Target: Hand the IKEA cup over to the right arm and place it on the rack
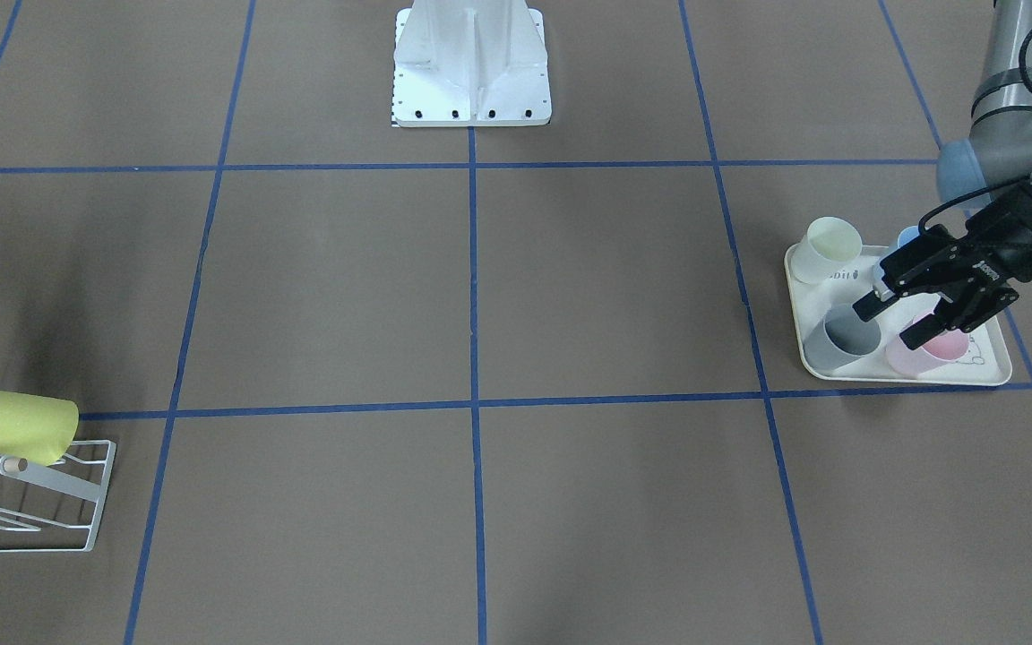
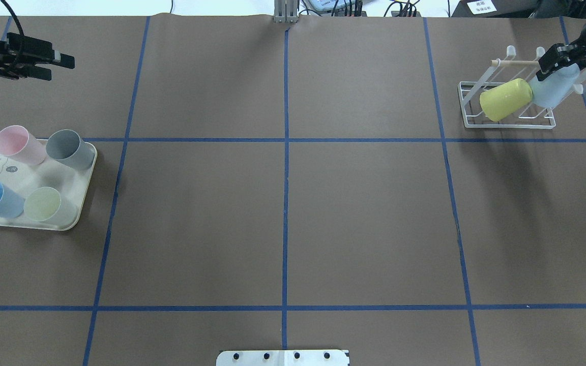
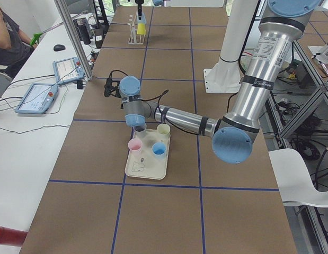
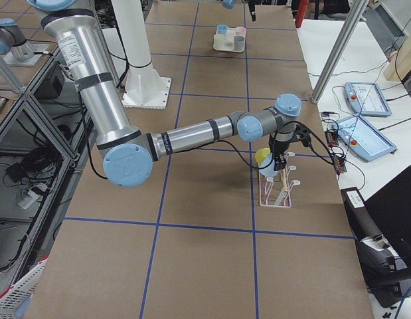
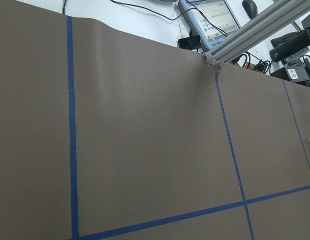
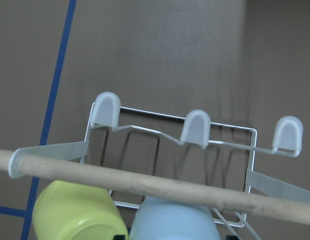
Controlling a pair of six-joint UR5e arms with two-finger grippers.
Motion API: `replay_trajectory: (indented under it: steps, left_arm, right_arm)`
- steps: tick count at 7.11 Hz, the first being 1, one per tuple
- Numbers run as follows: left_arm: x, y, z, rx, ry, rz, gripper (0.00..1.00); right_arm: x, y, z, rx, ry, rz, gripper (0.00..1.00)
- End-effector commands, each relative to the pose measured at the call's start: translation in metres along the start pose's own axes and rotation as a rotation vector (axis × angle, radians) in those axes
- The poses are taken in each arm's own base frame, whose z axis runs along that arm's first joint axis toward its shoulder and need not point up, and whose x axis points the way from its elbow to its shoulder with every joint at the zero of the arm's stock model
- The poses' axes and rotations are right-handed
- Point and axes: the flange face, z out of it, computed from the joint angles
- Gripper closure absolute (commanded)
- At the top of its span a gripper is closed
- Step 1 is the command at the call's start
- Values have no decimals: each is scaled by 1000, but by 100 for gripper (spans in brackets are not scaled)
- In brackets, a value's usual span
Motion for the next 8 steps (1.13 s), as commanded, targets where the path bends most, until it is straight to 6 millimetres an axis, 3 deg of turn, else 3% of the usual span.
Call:
replay_trajectory:
  steps: [1, 3, 4, 6, 8]
  left_arm:
    - [-3, 0, 0, 0, -4, -3, 0]
    - [-11, 0, -5, 9, -15, 23, 0]
    - [-28, -1, -16, 22, -36, 64, 0]
    - [-96, 1, -49, 46, -129, 195, 0]
    - [-145, 20, -56, -10, -239, 236, 0]
  right_arm:
    - [-7, -7, -4, -3, -5, 2, 1]
    - [-22, -17, -25, -8, -36, 15, 1]
    - [-30, -14, -34, -9, -58, 21, 1]
    - [-36, -7, -44, 9, -63, 40, 1]
    - [-44, 1, -52, 22, -75, 79, 1]
